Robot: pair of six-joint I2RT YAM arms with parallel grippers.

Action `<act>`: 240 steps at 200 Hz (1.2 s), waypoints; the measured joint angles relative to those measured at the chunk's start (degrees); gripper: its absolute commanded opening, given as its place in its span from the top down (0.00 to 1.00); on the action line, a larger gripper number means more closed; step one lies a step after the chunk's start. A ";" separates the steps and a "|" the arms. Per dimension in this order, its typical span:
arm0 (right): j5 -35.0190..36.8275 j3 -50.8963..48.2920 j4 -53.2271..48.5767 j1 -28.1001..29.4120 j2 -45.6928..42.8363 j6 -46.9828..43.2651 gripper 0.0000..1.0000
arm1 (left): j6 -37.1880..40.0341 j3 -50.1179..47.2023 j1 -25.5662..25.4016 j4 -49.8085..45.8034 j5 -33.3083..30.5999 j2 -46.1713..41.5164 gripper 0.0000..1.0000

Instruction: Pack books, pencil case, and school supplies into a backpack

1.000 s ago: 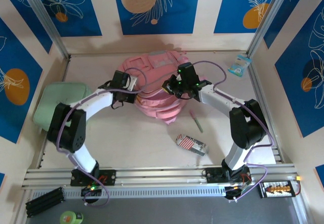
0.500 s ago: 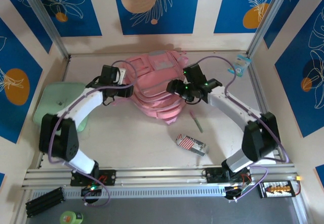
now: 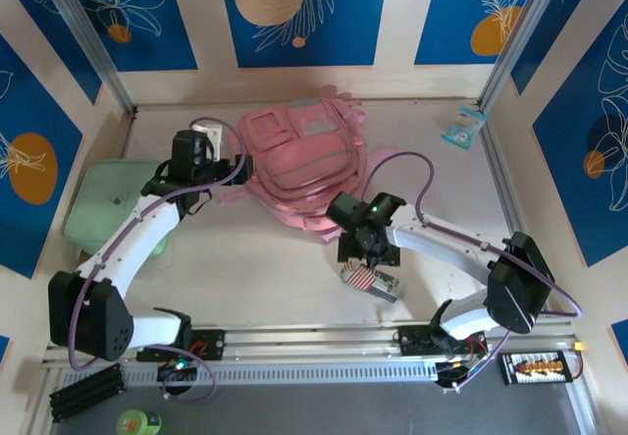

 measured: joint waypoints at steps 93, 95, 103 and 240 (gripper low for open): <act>-6.03 -13.07 5.25 -3.13 -3.48 0.24 0.13 | -1.01 -1.27 0.11 2.45 3.61 0.00 0.00; -6.21 -13.20 5.64 -3.48 -3.43 0.04 0.13 | -1.01 -1.27 0.11 2.45 3.72 0.00 0.00; -6.84 -13.35 6.64 -4.68 -3.30 -0.96 0.13 | -1.01 -1.27 0.11 2.49 3.93 0.00 0.00; -8.31 -6.16 20.24 -14.14 2.34 -17.97 0.03 | -1.60 -1.25 0.13 2.82 8.63 0.04 0.00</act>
